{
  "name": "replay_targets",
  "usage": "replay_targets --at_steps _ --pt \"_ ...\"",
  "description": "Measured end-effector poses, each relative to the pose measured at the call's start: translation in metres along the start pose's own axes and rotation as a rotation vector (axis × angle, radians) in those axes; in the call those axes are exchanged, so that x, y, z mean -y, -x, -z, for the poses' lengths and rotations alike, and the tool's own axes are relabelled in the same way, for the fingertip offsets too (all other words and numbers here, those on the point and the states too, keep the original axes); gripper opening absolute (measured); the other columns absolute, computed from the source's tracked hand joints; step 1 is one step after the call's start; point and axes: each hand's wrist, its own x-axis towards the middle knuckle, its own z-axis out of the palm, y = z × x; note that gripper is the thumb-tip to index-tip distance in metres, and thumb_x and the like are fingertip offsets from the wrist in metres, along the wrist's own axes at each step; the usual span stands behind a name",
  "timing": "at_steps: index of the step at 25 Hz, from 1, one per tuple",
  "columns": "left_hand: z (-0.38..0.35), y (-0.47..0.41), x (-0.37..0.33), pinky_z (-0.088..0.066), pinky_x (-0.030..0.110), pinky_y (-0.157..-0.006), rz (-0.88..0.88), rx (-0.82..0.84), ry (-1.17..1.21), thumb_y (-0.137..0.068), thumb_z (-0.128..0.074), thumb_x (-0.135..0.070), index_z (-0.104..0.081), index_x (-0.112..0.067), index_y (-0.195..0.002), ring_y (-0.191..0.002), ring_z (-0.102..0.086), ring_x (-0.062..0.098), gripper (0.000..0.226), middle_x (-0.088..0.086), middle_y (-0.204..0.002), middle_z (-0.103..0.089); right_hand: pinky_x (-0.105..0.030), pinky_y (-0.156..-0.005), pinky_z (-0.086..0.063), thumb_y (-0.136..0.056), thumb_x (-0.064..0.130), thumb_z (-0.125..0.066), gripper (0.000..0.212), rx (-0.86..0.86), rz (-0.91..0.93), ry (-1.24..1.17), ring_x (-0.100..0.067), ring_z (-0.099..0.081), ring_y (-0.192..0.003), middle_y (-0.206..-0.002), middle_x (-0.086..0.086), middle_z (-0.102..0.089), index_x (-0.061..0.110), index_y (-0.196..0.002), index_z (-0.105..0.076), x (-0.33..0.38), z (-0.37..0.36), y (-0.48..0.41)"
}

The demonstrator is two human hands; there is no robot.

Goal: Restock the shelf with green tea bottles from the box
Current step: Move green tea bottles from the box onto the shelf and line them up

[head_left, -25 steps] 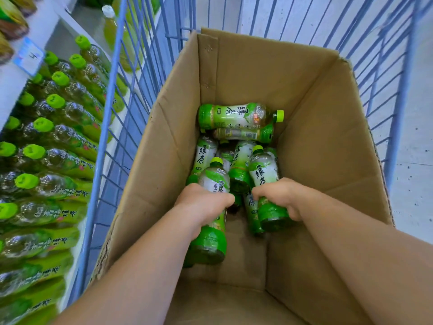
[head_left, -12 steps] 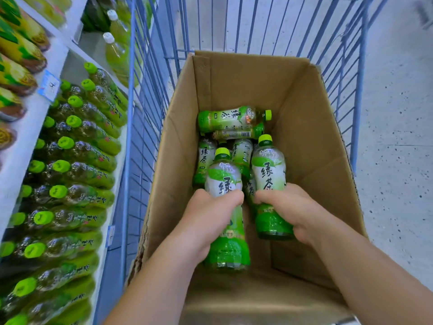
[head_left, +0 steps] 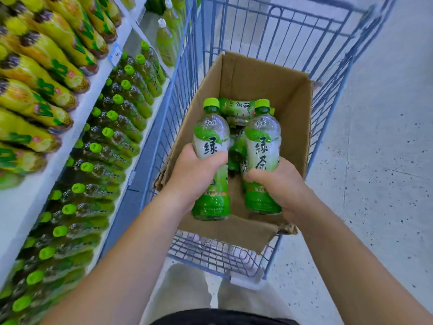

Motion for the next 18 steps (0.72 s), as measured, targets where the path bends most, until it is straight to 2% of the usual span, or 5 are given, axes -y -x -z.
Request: replay_targets --at_steps 4,8,10,14,18 --pt "0.003 0.061 -0.026 -0.053 0.028 -0.051 -0.115 -0.053 0.068 -0.068 -0.071 -0.024 -0.068 -0.028 -0.077 -0.059 -0.067 0.012 0.010 -0.007 -0.066 -0.068 -0.039 -0.059 -0.060 -0.058 0.021 -0.081 0.039 0.097 0.077 0.053 -0.023 -0.073 -0.066 -0.081 -0.007 -0.074 0.017 -0.095 -0.070 0.024 0.014 0.054" --pt "0.010 0.123 -0.035 -0.055 0.032 -0.051 -0.097 -0.176 0.154 -0.055 -0.072 -0.036 -0.069 -0.030 -0.079 -0.057 -0.067 0.014 0.025 -0.005 -0.067 -0.068 -0.044 -0.064 -0.060 -0.064 0.017 -0.081 0.034 0.214 0.151 0.087 -0.025 -0.068 -0.066 -0.076 -0.008 -0.068 0.011 -0.095 -0.068 0.041 0.019 0.099" --pt "0.021 0.150 -0.033 -0.054 0.032 -0.051 -0.077 -0.232 0.193 -0.056 -0.074 -0.036 -0.067 -0.027 -0.090 -0.057 -0.068 0.014 0.037 -0.002 -0.074 -0.069 -0.043 -0.062 -0.059 -0.067 0.013 -0.082 0.038 0.269 0.174 0.107 -0.026 -0.067 -0.065 -0.077 -0.011 -0.067 0.005 -0.100 -0.065 0.046 0.016 0.114" --pt "0.059 0.199 -0.019 -0.056 0.033 -0.053 -0.085 -0.375 0.205 -0.061 -0.074 -0.036 -0.062 -0.023 -0.108 -0.067 -0.071 0.017 0.050 0.007 -0.091 -0.070 -0.043 -0.061 -0.060 -0.072 0.013 -0.084 0.036 0.395 0.219 0.170 -0.025 -0.070 -0.064 -0.076 -0.010 -0.068 0.008 -0.101 -0.064 0.057 -0.011 0.142" --pt "0.106 0.247 0.004 -0.056 0.029 -0.054 -0.097 -0.559 0.228 -0.061 -0.074 -0.039 -0.061 -0.026 -0.107 -0.070 -0.071 0.014 0.050 0.007 -0.095 -0.070 -0.038 -0.057 -0.057 -0.077 0.028 -0.087 0.037 0.530 0.231 0.157 -0.026 -0.070 -0.061 -0.071 -0.005 -0.070 0.011 -0.104 -0.066 0.059 -0.062 0.170"
